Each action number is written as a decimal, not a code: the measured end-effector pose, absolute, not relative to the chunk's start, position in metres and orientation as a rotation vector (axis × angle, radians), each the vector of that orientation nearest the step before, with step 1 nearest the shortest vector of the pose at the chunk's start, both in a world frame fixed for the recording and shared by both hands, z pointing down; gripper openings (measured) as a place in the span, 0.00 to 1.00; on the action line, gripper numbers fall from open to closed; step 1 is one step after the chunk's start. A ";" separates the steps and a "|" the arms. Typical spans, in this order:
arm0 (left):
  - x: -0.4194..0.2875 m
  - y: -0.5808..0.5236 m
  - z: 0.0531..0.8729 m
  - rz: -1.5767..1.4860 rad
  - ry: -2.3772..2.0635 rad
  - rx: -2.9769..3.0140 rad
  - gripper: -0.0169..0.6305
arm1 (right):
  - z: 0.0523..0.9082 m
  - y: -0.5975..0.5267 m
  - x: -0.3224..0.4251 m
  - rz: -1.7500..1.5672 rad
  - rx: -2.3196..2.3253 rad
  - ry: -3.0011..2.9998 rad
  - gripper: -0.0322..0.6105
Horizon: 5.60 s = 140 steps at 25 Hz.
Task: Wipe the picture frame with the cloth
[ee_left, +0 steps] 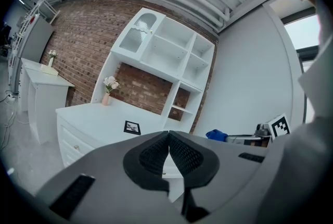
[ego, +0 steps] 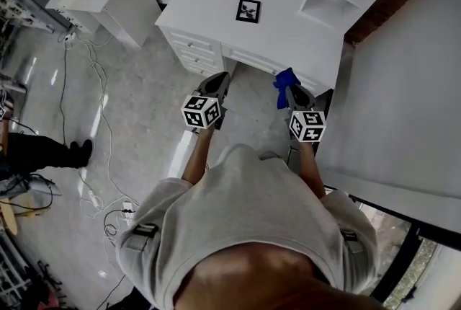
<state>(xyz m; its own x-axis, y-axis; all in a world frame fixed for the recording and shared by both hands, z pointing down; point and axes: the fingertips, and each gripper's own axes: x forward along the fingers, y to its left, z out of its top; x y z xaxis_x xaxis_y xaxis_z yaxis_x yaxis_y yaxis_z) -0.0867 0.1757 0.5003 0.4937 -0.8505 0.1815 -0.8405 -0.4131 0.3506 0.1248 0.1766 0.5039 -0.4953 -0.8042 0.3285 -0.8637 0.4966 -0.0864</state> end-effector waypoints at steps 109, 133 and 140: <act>-0.193 -0.219 0.637 0.085 -1.351 1.999 0.05 | 0.629 -0.350 -0.090 0.185 0.763 -2.341 0.15; -0.193 -0.213 0.632 0.077 -1.358 1.990 0.05 | 0.676 -0.353 -0.076 0.276 0.735 -2.224 0.15; -0.178 -0.214 0.631 0.084 -1.328 2.019 0.05 | 0.677 -0.350 -0.048 0.296 0.785 -2.200 0.15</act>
